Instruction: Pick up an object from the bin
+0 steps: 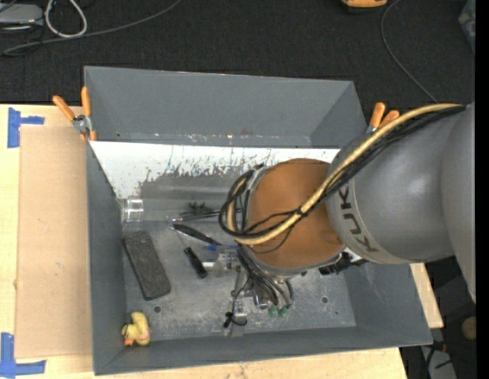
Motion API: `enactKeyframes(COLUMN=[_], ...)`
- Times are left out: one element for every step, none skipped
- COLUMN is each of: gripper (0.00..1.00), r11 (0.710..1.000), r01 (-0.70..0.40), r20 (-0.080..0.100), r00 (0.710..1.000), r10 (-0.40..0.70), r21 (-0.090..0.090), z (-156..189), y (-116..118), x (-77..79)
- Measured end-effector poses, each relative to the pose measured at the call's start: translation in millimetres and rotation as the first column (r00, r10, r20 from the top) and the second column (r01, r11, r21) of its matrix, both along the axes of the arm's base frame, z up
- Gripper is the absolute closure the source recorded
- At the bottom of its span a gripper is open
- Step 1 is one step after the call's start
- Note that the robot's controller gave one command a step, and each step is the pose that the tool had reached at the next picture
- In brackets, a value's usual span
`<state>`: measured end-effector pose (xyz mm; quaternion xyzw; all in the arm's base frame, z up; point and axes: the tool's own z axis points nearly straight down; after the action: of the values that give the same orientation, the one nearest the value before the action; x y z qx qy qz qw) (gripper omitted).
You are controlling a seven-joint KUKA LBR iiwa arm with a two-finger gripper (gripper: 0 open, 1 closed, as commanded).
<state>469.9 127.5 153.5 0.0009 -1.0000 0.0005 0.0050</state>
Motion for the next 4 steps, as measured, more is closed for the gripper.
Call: enactKeyframes(gripper=[0.0,0.0,0.0,0.0], r11=[1.0,0.997,1.0,0.997], r01=[0.004,0.072,0.011,-0.071], r20=[0.007,0.012,0.015,0.005], r00=[1.0,0.997,1.0,0.997], r10=[-0.004,-0.072,-0.011,0.071], r21=[0.001,0.002,0.007,0.004], z=[3,-84,-14,-32], y=[-1,-81,-110,-128], x=[2.1,76.3,88.7,88.3])
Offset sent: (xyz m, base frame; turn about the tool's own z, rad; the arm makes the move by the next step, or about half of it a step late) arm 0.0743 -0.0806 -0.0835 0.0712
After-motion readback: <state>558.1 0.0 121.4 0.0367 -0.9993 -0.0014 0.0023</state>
